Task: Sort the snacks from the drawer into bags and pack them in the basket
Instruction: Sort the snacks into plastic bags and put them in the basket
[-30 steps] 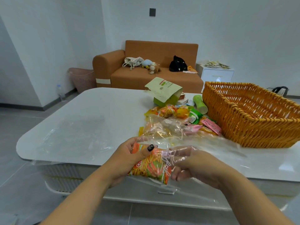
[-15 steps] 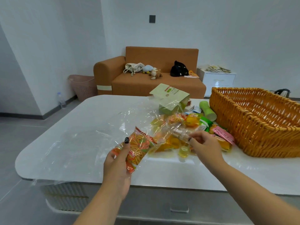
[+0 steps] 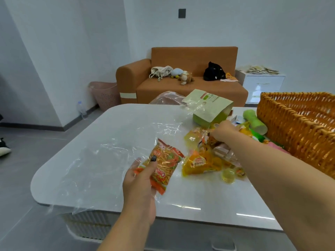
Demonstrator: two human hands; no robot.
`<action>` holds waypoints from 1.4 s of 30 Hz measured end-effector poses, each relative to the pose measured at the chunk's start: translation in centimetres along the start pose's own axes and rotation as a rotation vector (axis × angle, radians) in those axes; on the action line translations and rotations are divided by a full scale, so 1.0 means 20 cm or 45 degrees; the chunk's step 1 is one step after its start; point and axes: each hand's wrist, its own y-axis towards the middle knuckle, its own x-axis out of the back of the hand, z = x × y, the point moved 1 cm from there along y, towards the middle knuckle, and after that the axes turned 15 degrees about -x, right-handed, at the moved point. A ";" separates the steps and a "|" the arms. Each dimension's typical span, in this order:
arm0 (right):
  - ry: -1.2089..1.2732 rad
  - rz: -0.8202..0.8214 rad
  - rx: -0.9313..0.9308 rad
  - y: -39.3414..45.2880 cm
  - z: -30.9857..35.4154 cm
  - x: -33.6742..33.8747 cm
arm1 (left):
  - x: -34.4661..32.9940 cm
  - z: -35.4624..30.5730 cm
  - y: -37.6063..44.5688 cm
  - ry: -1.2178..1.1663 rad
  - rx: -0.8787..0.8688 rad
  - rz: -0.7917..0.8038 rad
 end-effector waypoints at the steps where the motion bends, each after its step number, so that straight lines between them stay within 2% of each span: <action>1: -0.007 0.005 0.017 -0.01 0.00 0.00 | 0.00 0.00 0.01 0.001 0.012 0.013; 4: 0.195 -0.052 0.089 -0.06 -0.03 0.02 | 0.01 -0.02 0.00 0.022 0.027 0.074; 6: 0.415 -0.125 0.096 -0.10 -0.08 0.07 | 0.02 -0.02 -0.02 0.036 0.042 0.116; 8: 0.643 -0.112 0.066 -0.21 -0.16 0.15 | 0.04 -0.04 -0.05 0.072 0.067 0.179; 12: 1.048 0.054 0.019 -0.42 -0.45 0.29 | 0.06 -0.08 -0.07 0.098 0.105 0.342; 15: 1.357 0.254 -0.019 -0.54 -0.67 0.37 | 0.06 -0.11 -0.08 0.144 0.094 0.420; 20: 1.792 0.536 -0.079 -0.71 -0.88 0.48 | 0.01 -0.12 -0.13 0.242 0.095 0.526; 22: 1.833 0.615 -0.057 -0.76 -0.92 0.52 | -0.01 -0.12 -0.17 0.290 0.104 0.576; 27: 1.672 0.777 0.060 -0.89 -0.95 0.60 | -0.03 -0.17 -0.26 0.443 0.124 0.759; 31: 1.842 1.137 0.143 -0.98 -1.01 0.56 | 0.03 -0.21 -0.34 0.465 0.120 0.790; 33: 1.793 1.223 0.122 -1.00 -1.00 0.55 | 0.06 -0.25 -0.37 0.475 0.083 0.785; 35: 1.614 1.194 0.169 -1.02 -0.97 0.54 | 0.07 -0.28 -0.39 0.523 0.001 0.747; 40: 1.667 0.915 0.326 -1.04 -0.92 0.54 | 0.06 -0.31 -0.45 0.540 -0.160 0.542; 42: 1.540 0.825 0.336 -1.03 -0.93 0.53 | 0.07 -0.29 -0.48 0.583 -0.162 0.521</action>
